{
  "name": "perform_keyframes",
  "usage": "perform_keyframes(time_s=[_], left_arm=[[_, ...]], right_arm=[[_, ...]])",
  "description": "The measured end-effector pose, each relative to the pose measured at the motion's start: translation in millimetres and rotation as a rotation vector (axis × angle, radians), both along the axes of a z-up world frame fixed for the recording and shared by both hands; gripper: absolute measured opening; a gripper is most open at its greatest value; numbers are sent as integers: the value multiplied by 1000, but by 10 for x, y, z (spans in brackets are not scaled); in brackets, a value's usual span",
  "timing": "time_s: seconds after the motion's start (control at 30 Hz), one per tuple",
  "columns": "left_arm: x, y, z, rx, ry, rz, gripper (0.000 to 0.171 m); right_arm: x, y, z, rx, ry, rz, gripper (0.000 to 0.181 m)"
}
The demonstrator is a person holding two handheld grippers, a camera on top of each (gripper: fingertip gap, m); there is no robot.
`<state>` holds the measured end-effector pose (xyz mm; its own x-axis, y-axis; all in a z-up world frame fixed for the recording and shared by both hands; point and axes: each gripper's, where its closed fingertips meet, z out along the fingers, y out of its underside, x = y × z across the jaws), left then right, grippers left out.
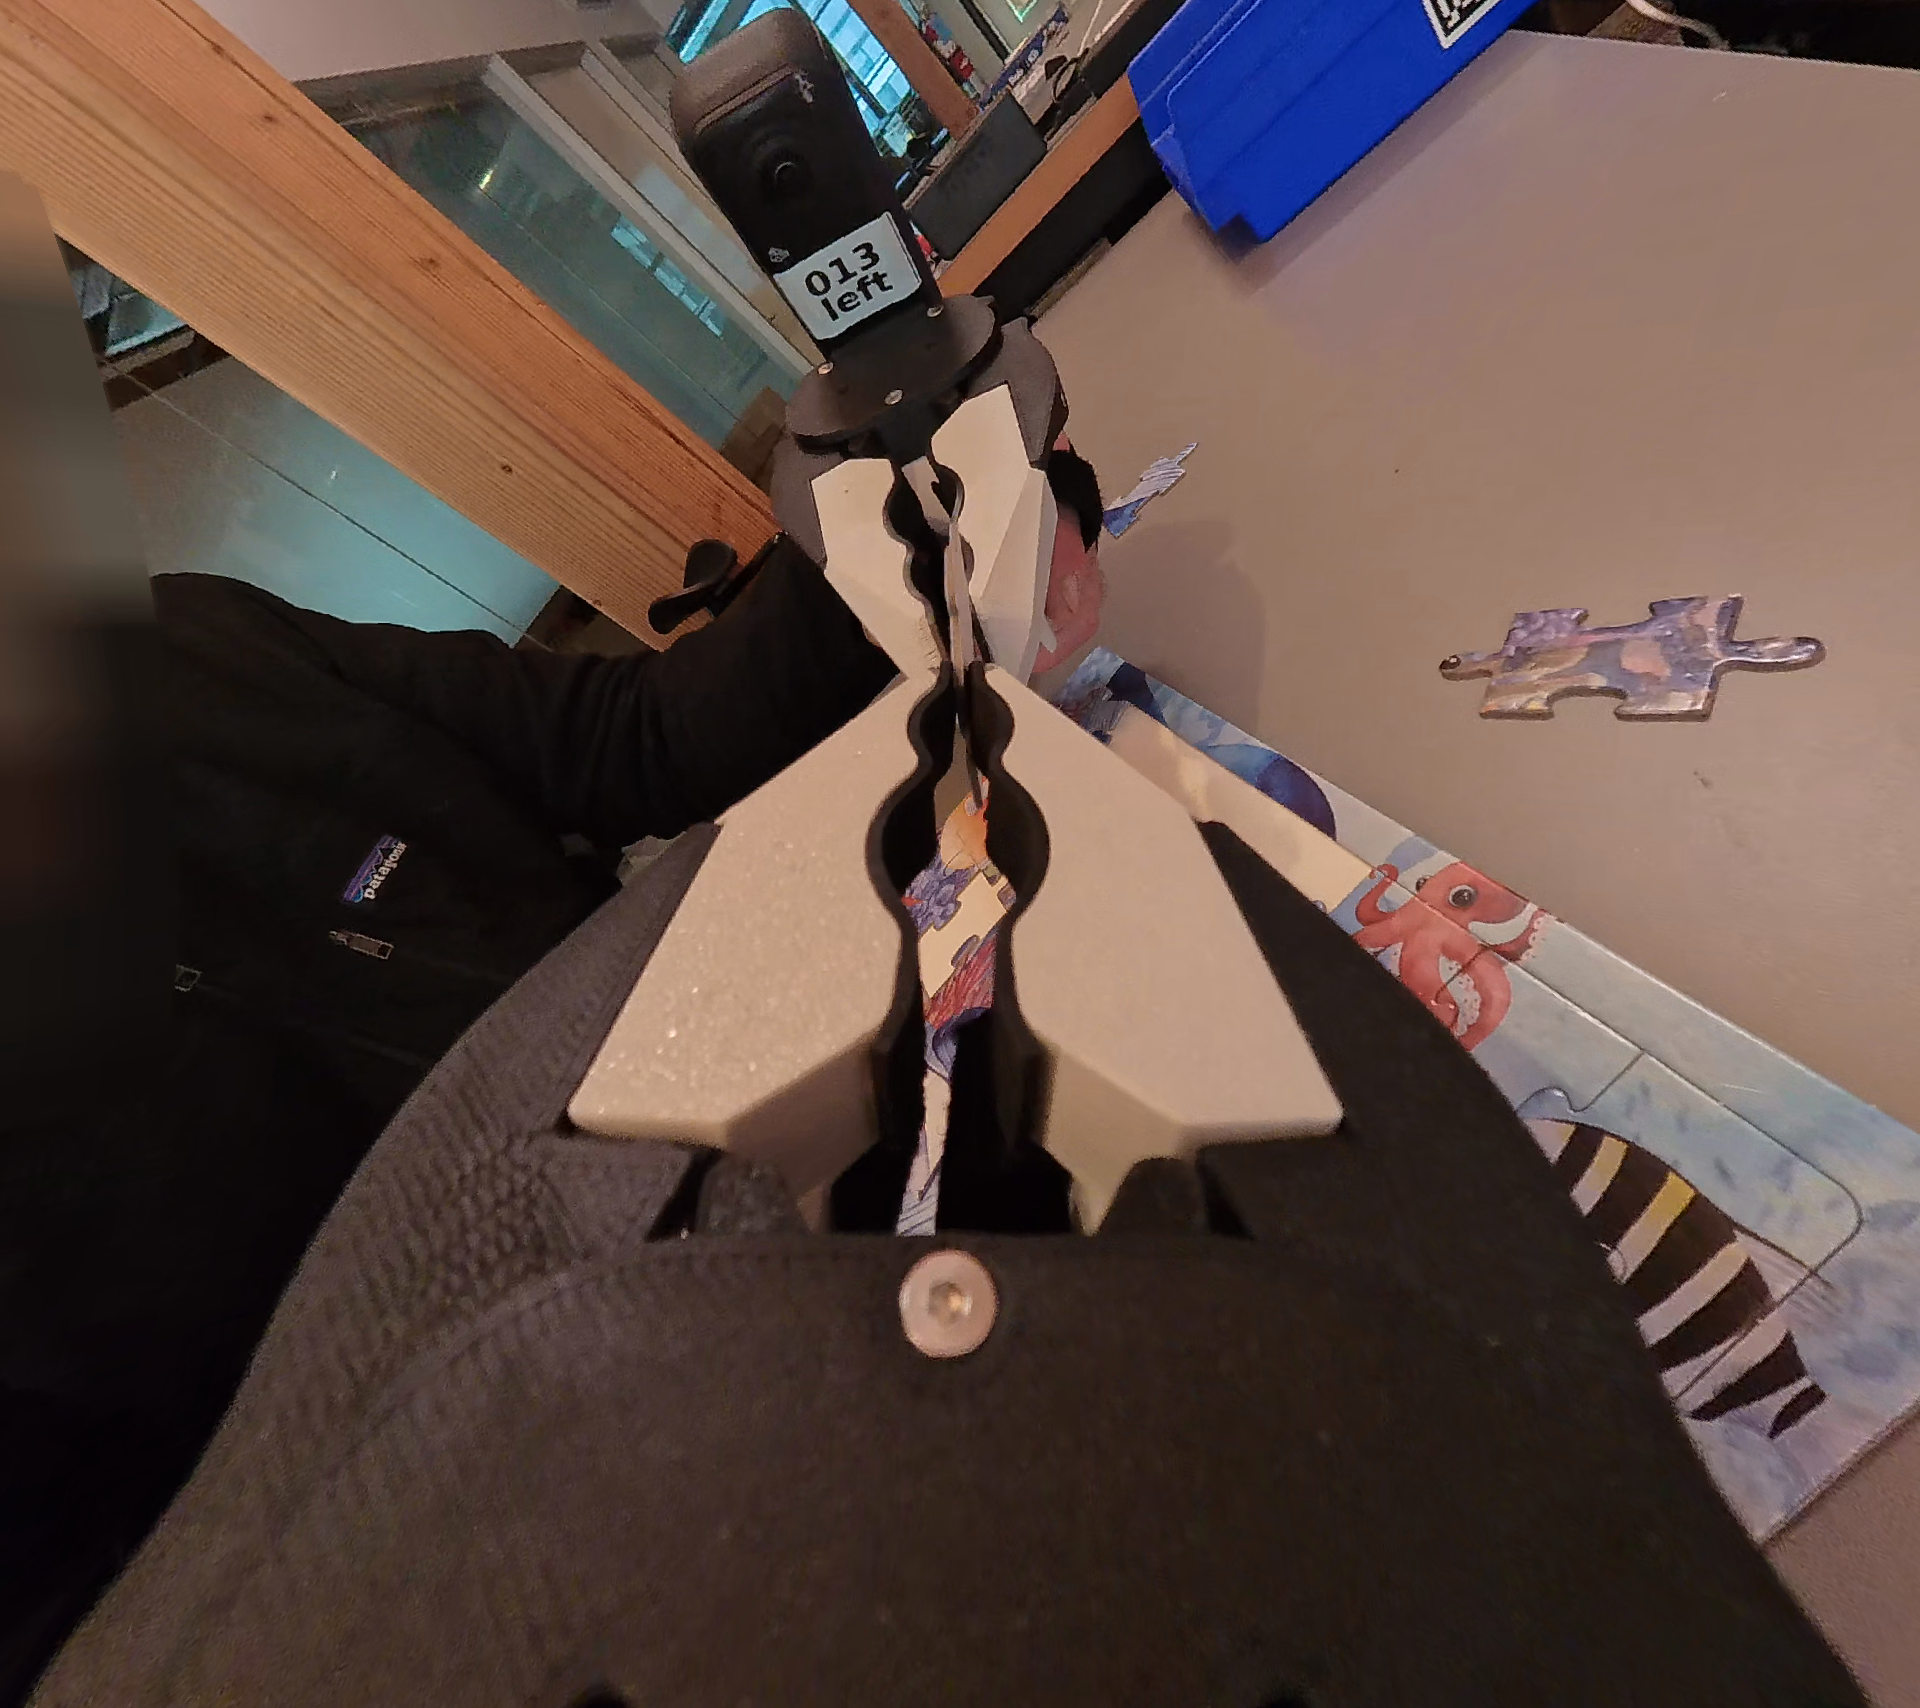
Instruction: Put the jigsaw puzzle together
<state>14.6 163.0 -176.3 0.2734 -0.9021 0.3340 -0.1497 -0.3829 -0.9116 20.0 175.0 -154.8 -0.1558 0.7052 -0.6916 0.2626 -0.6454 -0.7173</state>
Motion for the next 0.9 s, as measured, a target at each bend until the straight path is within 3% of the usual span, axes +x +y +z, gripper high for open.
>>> perform_keyframes(time_s=[0.27,0.9], left_arm=[[-126,83,151,-34,-92,47,0],[-153,34,-52,-75,12,21,0]], right_arm=[[16,-50,-81,10,-41,29,0],[-8,-88,-190,7,-98,52,0]])
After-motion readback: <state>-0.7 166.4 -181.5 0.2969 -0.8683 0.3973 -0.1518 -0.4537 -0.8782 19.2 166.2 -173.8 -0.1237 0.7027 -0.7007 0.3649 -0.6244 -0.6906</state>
